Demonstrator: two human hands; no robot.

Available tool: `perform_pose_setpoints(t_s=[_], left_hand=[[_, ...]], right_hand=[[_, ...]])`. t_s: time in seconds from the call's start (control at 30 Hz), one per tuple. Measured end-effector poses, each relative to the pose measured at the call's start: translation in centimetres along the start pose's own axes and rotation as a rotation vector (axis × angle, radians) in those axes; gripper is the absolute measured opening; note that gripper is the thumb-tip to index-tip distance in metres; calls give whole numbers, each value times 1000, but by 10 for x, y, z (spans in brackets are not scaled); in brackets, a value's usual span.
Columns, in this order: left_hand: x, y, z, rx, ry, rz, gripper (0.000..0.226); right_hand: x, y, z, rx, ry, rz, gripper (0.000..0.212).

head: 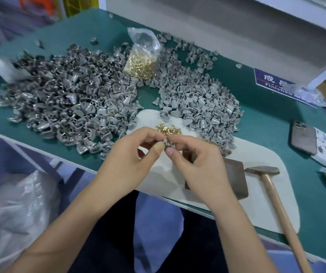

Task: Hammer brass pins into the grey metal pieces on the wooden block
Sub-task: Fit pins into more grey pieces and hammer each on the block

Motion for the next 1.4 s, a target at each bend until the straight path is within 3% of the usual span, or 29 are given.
perform_pose_setpoints(t_s=[0.13,0.33,0.5,0.6,0.87,1.03,1.17,1.4], left_hand=[[9,-27,-6,-20,-12,103,10],[15,-90,-26,-418,-54,239,11],[23,-126,-49,-417,-132,321,8],[23,-138,-57,-442,-164,338,20],[27,-135,-56,-470,-125,321,19],[19,-111,-41,-535,-12,323,14],[-2,-66,-24,-474,53,165,3],[-30,5,-13,-462,35,-21,11]], right_hand=[[-18,29,-14,-4,-62,-20,21],[-60,81,-25,59,-39,-69,23],[-88,119,-32,182,-72,-113,19],[-101,131,-36,316,-93,-95,22],[-113,138,-35,366,-81,-113,26],[-103,110,-33,392,-106,-74,18],[-88,46,-20,382,-65,57,5],[-47,-49,16,523,143,215,15]])
Point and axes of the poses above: each hand's wrist, its own x-axis away from the middle knuckle, its own y-axis out of the palm, z = x × y, the point moved 5 cm from there along -x, towards the middle knuckle, and after that the axes turned 9 degrees about -z, right-handed, at the moved point
